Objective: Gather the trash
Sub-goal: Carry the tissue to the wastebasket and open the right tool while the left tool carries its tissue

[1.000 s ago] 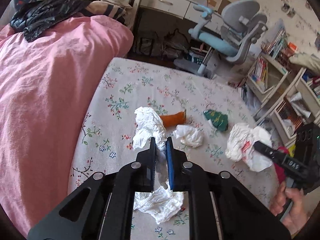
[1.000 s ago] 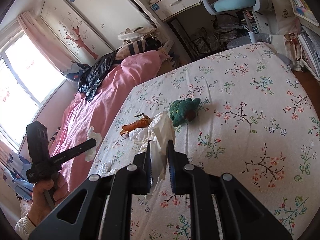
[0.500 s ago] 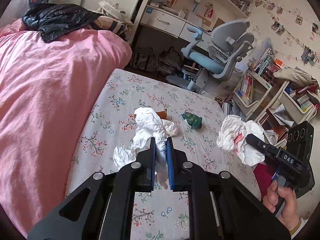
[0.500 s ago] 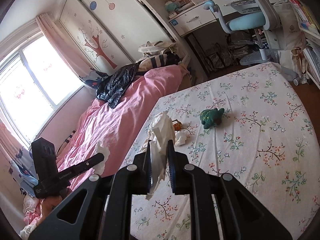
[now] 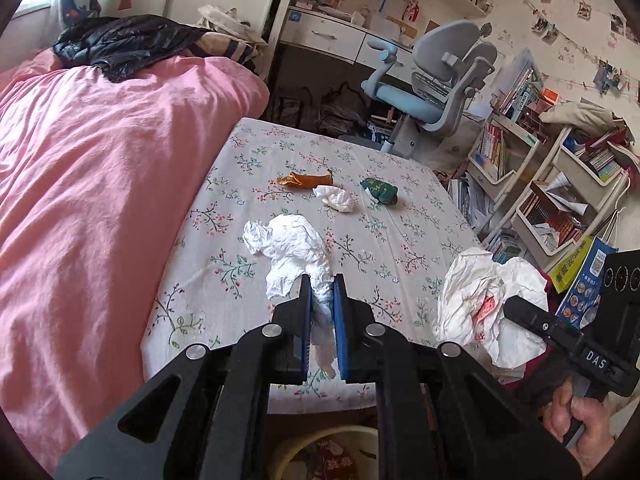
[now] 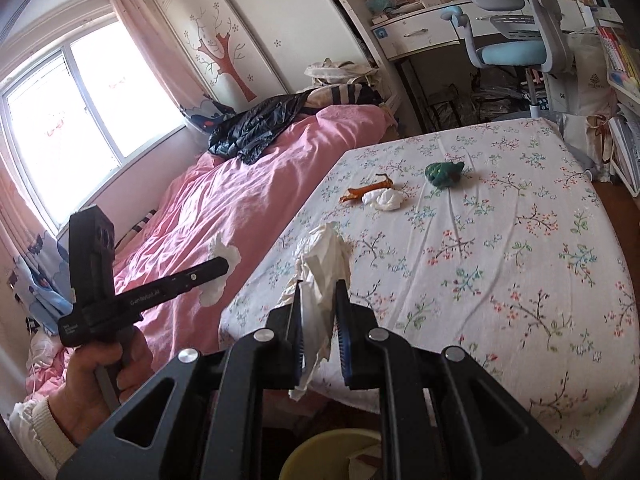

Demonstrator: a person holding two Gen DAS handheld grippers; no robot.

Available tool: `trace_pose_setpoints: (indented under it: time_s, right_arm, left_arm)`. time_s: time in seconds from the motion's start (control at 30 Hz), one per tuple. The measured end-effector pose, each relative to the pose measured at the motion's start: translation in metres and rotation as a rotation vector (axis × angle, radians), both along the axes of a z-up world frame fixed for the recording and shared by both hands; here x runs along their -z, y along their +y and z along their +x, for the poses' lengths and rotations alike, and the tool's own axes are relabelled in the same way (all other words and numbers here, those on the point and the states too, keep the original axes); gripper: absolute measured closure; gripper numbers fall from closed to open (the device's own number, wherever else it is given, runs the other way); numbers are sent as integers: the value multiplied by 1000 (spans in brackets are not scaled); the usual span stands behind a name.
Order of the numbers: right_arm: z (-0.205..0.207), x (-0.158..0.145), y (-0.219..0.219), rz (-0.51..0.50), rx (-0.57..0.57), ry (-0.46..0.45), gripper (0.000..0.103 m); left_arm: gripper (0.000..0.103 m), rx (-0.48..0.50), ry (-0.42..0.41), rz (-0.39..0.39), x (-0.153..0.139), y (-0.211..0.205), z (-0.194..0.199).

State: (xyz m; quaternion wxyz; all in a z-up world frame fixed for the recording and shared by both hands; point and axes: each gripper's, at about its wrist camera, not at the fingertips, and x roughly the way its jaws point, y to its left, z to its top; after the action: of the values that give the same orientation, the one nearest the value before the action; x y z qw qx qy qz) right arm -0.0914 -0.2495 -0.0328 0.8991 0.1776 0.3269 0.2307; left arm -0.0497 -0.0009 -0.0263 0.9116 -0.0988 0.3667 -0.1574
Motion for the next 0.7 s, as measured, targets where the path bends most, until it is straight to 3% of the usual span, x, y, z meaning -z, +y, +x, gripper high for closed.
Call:
trace_pose_setpoints:
  time_s: [0.43,0.63,0.67,0.7]
  right_arm:
    - [-79,40,42,-82,-110,124,87]
    - [-104,84,65,-164,-171,315,85]
    - [-106,90,67,-176,-176,339,84]
    - [-107,95,69,-187,-181,364,75]
  left_arm:
    - [93,22,-2,12,3,-5,-38]
    - [93,24,1,5,6,-6,-53]
    - [93,23,2,4,6,-7,-55]
    - [93,23,3,3,6,-7,-57]
